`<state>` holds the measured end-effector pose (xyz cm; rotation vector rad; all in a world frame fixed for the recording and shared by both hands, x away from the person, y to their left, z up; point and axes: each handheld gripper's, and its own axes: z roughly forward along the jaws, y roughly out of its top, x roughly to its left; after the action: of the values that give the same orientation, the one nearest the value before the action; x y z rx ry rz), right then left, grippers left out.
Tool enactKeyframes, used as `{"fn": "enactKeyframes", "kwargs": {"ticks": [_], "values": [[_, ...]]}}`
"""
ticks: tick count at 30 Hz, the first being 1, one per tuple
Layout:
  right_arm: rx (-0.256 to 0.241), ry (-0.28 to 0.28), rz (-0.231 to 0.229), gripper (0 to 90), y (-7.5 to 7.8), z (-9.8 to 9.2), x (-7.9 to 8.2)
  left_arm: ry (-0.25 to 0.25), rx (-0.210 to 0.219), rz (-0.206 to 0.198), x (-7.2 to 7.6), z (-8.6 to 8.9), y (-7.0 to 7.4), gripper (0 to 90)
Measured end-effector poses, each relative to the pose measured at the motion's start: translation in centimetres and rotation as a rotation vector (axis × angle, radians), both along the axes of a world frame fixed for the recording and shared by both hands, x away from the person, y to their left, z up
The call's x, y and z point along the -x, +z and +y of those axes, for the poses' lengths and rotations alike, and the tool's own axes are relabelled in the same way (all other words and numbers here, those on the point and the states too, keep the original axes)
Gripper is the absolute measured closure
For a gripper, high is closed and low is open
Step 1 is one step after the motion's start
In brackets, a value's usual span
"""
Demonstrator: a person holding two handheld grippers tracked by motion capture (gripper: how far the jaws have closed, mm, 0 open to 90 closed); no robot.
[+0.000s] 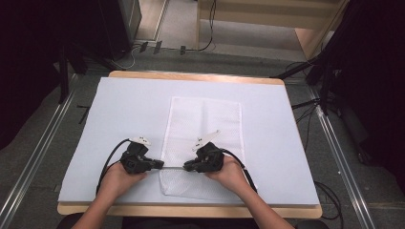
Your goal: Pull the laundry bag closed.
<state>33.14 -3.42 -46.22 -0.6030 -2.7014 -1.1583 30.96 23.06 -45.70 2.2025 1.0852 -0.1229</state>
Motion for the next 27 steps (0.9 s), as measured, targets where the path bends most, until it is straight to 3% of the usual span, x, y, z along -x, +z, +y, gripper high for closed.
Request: {"fn": "enactKeyframes", "kwargs": {"ticks": [27], "values": [[-0.001, 0.0, 0.013, 86.6, 0.2, -1.2, -0.1, -0.005, 0.001, 0.0, 0.0, 0.1, 0.0, 90.0]]}}
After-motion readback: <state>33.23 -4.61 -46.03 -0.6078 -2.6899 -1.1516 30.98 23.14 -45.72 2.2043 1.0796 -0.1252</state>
